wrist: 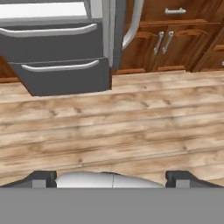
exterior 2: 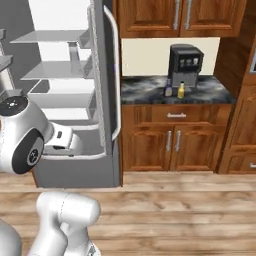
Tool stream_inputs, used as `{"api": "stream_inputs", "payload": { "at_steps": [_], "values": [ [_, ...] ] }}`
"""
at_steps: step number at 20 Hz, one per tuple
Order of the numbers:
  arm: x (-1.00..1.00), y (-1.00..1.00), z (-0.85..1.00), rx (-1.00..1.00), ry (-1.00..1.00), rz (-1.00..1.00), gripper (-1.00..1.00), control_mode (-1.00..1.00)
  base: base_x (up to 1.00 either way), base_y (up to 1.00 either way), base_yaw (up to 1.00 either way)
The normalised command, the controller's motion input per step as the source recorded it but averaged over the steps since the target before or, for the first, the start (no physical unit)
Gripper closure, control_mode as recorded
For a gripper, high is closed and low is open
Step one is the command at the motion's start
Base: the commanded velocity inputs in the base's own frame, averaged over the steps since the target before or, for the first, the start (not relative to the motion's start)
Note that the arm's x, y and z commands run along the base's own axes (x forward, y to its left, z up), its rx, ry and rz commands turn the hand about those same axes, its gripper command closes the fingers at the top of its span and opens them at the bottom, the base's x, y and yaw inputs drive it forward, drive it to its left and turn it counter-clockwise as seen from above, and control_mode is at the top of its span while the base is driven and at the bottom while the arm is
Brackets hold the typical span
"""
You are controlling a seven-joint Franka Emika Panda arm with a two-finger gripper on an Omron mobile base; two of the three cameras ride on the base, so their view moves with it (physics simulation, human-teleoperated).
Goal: Place the condiment bottle and mustard from the counter to the top shelf of the fridge. If the existing items in the fridge are on the top shelf, move them to other shelves.
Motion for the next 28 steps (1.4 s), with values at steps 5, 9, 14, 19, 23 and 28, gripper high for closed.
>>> {"api": "stream_inputs", "payload": {
  "at_steps": [5, 9, 14, 19, 23, 28],
  "values": [
    [0.0, 0.0, 0.0, 0.0, 0.0, 0.0, -1.0, 1.0, 0.19, -1.0, -0.22],
    [0.0, 0.0, 0.0, 0.0, 0.0, 0.0, -1.0, 1.0, 0.49, -1.0, -0.12],
    [0.0, 0.0, 0.0, 0.0, 0.0, 0.0, -1.0, 1.0, 0.72, -0.96, 0.0],
    [0.0, 0.0, 0.0, 0.0, 0.0, 0.0, -1.0, 1.0, 0.98, -0.8, -0.06],
    [0.0, 0.0, 0.0, 0.0, 0.0, 0.0, -1.0, 1.0, 1.0, -0.66, -0.1],
    [0.0, 0.0, 0.0, 0.0, 0.0, 0.0, -1.0, 1.0, 1.0, -0.64, -0.08]
  ]
}}
